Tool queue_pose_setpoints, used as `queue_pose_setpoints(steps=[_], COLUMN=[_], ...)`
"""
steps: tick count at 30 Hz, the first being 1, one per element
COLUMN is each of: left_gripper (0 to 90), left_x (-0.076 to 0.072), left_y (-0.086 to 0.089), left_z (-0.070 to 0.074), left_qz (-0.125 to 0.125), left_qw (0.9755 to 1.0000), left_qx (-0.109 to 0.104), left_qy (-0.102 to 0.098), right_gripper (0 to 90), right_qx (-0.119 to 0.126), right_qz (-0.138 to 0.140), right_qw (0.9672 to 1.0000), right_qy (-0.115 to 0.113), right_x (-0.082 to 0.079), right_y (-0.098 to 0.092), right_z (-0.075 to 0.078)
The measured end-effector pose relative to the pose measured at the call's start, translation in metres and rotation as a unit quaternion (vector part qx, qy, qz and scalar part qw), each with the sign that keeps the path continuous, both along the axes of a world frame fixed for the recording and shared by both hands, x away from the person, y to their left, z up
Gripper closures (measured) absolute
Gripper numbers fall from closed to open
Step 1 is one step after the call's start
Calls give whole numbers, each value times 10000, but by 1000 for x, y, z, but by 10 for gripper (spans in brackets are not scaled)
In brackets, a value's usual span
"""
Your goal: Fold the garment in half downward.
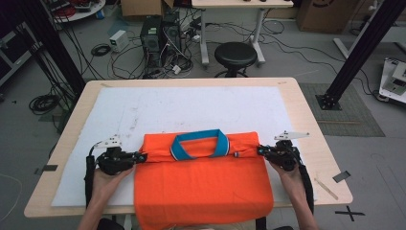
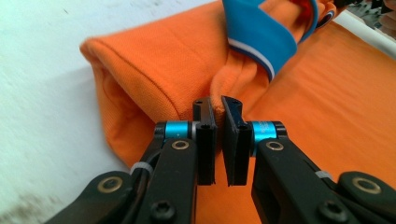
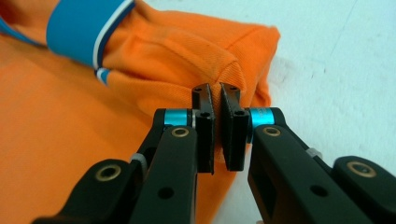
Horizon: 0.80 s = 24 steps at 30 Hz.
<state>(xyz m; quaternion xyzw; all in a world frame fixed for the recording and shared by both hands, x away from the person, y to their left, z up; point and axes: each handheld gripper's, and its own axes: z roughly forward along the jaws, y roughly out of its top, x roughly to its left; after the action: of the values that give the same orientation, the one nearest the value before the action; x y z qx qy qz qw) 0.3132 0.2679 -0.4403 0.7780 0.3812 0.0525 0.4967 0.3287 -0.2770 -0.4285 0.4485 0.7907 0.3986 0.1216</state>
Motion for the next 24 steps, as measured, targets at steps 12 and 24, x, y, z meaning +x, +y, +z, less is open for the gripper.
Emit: queue_pose_setpoints(steps=[12, 24], left_gripper=[841, 586], left_x=[-25, -10], left_y=[1, -5], left_z=[-3, 19], left_qz=[-282, -197], left_qw=[9995, 9997], left_qx=[16, -13], left_qy=[136, -145], right_gripper=[857, 487], right_qx=[128, 222], right_qz=[66, 167], right_qw=[9996, 9996], right_qy=[225, -11], right_x=[-26, -16], right_y=[-11, -3], right_z=[-14, 7])
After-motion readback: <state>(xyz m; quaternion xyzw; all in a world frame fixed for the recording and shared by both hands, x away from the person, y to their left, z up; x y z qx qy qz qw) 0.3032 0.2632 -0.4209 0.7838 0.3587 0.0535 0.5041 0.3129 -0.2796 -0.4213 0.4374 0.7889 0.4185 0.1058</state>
